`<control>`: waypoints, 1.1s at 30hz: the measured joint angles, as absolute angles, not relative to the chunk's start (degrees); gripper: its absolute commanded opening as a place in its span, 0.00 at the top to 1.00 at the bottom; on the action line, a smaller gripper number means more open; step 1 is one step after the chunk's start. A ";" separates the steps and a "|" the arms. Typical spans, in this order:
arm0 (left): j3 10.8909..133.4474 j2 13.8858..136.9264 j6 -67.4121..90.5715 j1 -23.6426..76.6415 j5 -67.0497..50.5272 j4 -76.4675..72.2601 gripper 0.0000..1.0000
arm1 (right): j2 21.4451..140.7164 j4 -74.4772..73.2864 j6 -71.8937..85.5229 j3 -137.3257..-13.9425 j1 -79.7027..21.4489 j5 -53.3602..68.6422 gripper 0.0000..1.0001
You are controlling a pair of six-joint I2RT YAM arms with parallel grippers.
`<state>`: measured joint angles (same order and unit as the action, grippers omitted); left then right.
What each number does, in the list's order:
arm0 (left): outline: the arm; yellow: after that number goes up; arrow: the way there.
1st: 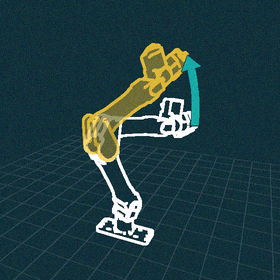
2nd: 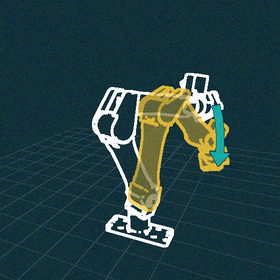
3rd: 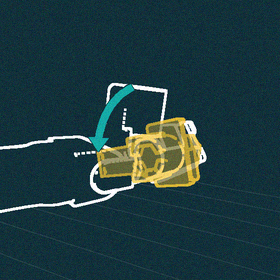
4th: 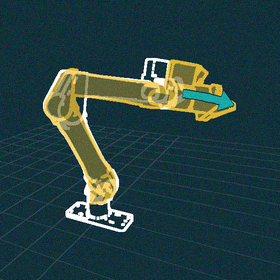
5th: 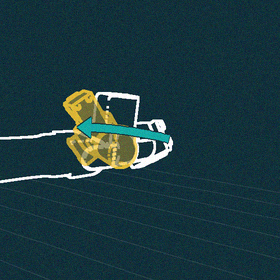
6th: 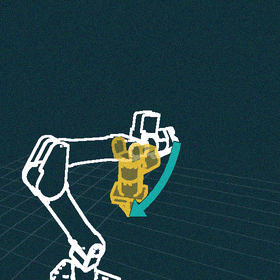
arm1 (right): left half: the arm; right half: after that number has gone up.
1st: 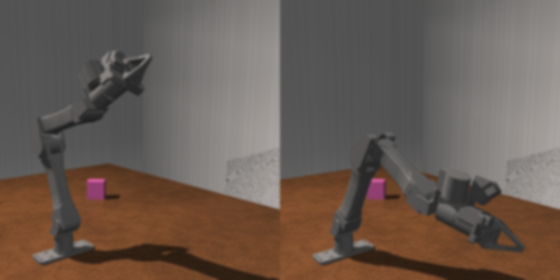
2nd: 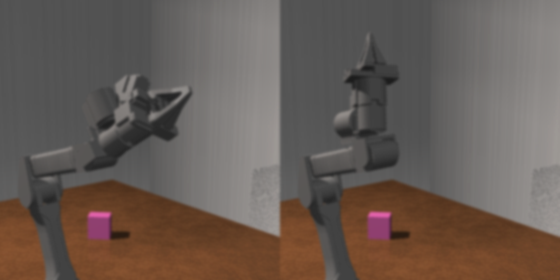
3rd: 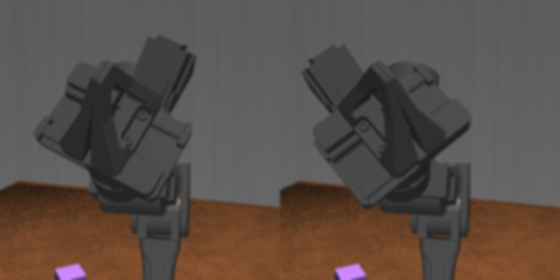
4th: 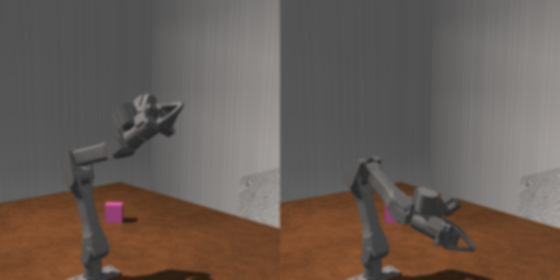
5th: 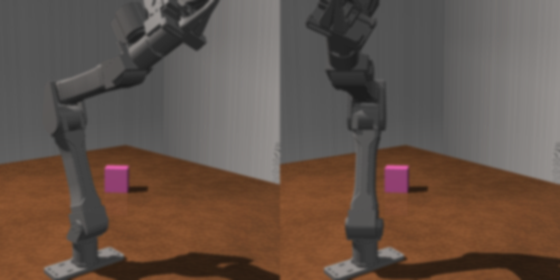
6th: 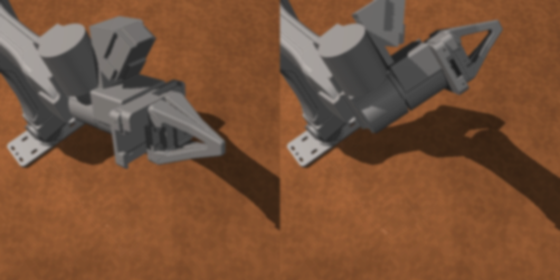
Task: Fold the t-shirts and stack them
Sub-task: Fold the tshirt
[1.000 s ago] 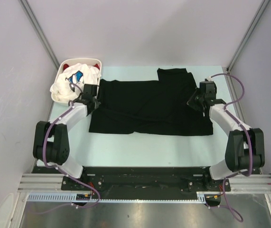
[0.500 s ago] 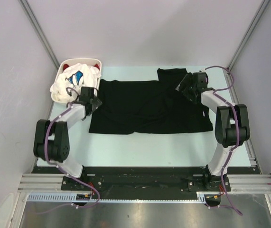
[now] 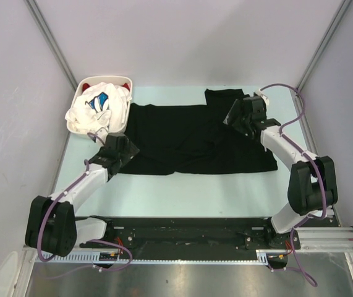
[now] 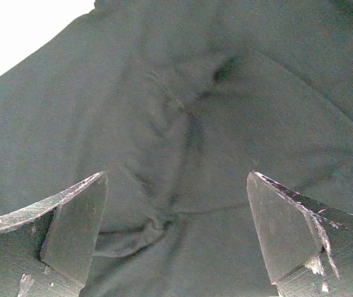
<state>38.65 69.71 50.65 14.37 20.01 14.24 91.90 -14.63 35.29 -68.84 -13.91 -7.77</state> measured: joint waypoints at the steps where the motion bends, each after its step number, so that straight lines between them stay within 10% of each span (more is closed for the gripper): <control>1: 38.06 69.65 50.59 14.57 19.49 14.28 0.00 | 91.81 -15.53 35.31 -68.07 -14.13 -8.16 0.00; 28: 24.01 64.75 65.19 17.87 14.76 8.21 0.00 | 59.92 -26.87 50.11 -31.62 -9.82 -11.07 0.00; 33: 23.51 65.69 68.66 17.85 14.96 5.98 0.18 | 55.75 -24.16 51.94 -27.40 -7.60 -10.70 0.00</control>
